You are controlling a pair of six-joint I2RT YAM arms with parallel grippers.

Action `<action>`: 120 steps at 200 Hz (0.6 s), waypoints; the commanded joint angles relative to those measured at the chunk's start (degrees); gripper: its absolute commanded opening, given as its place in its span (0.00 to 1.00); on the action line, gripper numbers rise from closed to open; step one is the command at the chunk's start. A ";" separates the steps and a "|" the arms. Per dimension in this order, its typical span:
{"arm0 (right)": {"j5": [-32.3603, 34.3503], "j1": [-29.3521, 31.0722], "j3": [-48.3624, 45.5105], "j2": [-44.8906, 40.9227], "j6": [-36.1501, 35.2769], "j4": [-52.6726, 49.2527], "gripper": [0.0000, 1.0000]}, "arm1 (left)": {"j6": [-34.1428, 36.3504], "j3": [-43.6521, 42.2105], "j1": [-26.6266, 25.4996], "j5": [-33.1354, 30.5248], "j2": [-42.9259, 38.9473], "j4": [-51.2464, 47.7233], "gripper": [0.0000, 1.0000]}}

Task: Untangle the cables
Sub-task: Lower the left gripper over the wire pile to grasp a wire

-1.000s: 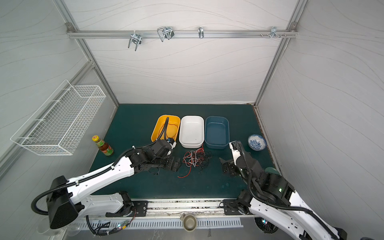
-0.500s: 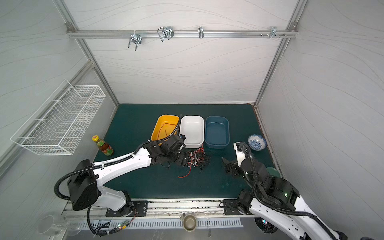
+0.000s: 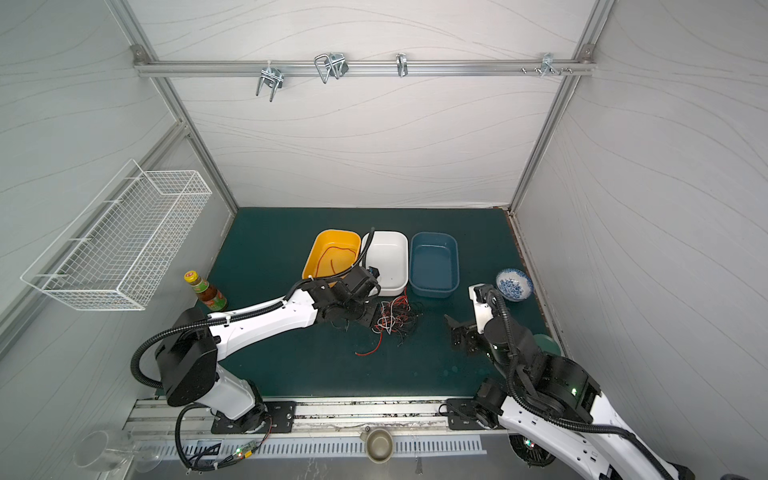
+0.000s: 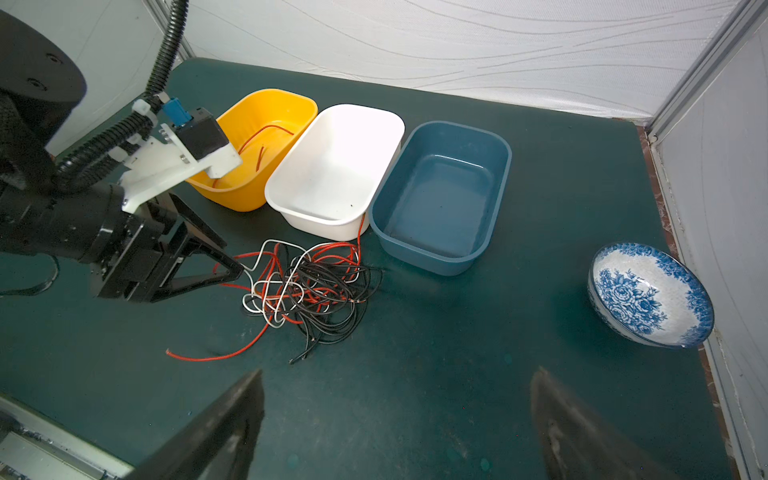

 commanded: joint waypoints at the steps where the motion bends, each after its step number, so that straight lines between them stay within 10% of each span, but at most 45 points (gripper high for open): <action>1: 0.44 -0.06 -0.30 -0.81 0.07 0.41 0.99 | 0.57 2.97 -0.15 -1.32 1.18 0.66 0.52; 120: 0.31 -0.06 -0.39 -1.34 -0.09 0.38 0.99 | 0.92 3.75 -0.15 -2.15 2.71 -0.16 0.28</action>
